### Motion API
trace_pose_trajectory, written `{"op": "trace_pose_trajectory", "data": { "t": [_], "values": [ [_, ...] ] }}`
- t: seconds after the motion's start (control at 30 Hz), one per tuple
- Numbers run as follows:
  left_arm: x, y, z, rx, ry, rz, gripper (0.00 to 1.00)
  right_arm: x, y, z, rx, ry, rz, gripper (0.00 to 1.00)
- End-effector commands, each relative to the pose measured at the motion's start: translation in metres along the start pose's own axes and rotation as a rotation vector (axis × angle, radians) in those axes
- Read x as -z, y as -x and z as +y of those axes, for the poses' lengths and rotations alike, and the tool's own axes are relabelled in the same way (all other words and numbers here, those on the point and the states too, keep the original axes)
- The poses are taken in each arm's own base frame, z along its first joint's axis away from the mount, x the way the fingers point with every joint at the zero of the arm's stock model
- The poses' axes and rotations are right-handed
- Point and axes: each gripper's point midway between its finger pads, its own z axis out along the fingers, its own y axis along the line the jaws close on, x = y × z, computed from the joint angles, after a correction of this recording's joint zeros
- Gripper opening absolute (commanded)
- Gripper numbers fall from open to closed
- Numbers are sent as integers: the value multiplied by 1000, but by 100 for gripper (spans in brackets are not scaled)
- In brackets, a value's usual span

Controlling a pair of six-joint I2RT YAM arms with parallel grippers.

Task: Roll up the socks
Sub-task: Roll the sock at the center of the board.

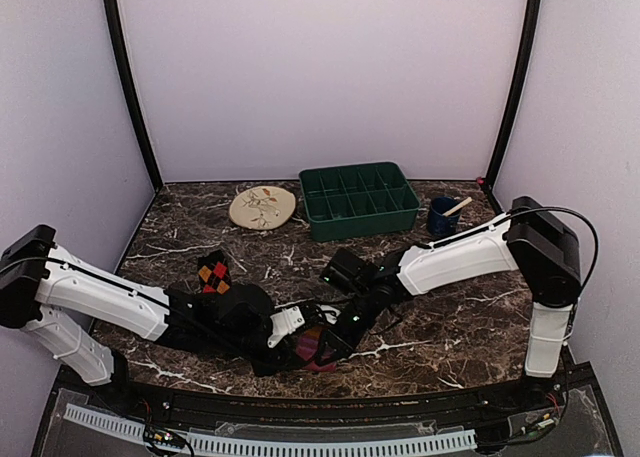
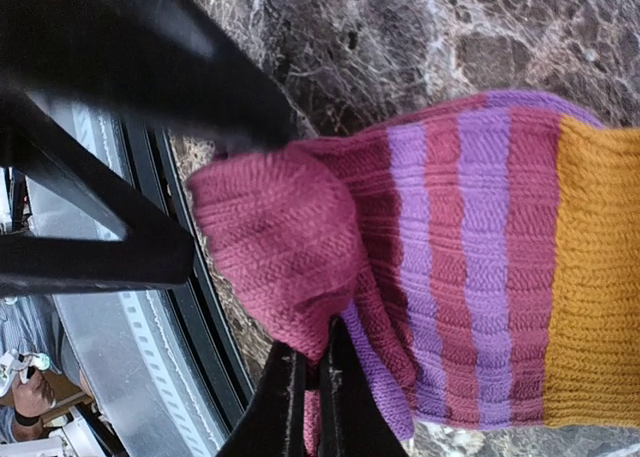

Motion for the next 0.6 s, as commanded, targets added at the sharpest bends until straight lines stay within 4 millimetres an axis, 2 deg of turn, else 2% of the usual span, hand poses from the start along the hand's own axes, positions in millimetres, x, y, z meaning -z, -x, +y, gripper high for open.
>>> {"op": "trace_pose_trajectory", "data": {
  "t": [0.0,0.27,0.57],
  "values": [
    [-6,3,-6,-115,36,32,41,-3,-10,-8,-16,6,30,0],
    [-17,0,-16,-219,44,90,41,-3,-12,-8,-9,18,42,0],
    [-26,-7,-11,-286,85,148,41,-4,-17,-7,-1,31,67,0]
  ]
}}
